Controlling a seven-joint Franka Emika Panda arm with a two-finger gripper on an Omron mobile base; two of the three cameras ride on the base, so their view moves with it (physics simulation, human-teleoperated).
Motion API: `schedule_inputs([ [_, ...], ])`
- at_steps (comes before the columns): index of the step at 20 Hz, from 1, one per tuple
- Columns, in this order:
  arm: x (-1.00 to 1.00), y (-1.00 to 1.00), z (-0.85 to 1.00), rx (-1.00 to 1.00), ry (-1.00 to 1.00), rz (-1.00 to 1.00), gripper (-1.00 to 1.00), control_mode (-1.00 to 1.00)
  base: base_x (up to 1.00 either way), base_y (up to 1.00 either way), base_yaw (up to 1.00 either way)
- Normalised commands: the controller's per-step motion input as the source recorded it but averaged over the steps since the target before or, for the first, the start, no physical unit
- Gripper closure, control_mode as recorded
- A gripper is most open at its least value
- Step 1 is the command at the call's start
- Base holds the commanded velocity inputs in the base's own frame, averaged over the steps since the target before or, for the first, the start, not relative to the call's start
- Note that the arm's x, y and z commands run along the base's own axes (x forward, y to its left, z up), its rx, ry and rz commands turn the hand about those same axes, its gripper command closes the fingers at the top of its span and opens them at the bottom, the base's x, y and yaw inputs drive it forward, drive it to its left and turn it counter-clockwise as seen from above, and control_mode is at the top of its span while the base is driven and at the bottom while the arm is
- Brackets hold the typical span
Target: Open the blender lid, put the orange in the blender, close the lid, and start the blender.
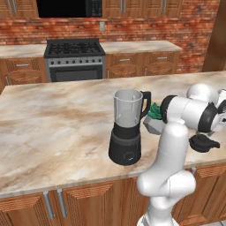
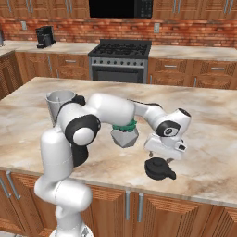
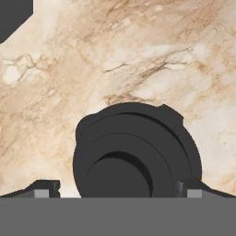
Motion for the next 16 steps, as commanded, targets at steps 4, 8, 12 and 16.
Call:
schedule_inputs([
  [4, -0.01, 0.25, -0.32, -0.07, 0.01, -0.01, -1.00, -1.00, 0.00, 0.00, 0.00],
  [8, 0.00, 0.01, -0.29, -0.04, 0.00, -0.01, -1.00, -1.00, 0.00, 0.00, 0.00],
  [12, -0.11, 0.00, -0.29, 0.00, 0.00, -0.01, -1.00, -1.00, 0.00, 0.00, 0.00],
  [16, -0.22, 0.00, -0.26, 0.00, 0.00, -0.02, -1.00, -1.00, 0.00, 0.00, 0.00],
])
